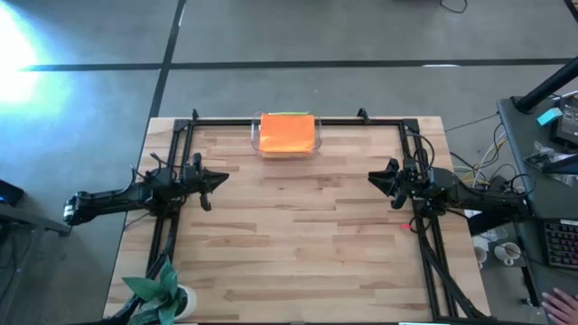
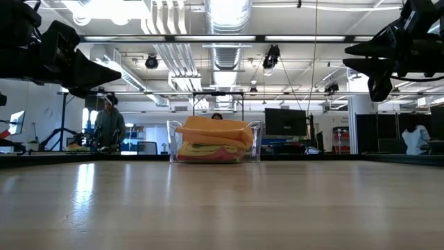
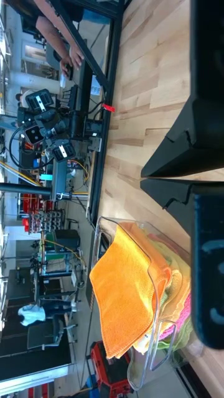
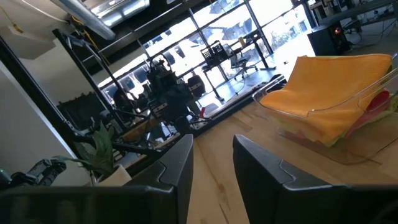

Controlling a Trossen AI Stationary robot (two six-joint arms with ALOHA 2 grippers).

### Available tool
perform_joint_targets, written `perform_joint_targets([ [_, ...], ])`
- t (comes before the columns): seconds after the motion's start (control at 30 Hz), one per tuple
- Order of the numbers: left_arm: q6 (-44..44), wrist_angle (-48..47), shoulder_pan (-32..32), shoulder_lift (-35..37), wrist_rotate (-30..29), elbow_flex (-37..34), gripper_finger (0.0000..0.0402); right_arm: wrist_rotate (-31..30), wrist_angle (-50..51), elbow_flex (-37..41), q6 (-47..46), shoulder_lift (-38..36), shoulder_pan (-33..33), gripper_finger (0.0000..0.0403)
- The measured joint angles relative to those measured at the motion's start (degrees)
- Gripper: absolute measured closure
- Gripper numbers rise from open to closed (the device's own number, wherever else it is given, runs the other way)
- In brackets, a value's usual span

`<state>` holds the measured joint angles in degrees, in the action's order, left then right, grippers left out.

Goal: Fold microfiber towels
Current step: Return to Home Position

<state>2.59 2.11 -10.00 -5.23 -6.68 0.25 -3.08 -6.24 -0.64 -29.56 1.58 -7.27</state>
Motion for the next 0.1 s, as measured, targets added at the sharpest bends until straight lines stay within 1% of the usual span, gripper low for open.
perform_joint_targets([
  [0.1, 0.00, 0.00, 0.00, 0.00, 0.00, 0.00, 0.0402, 0.00, 0.01, 0.01, 0.00, 0.00, 0.00, 0.0298],
])
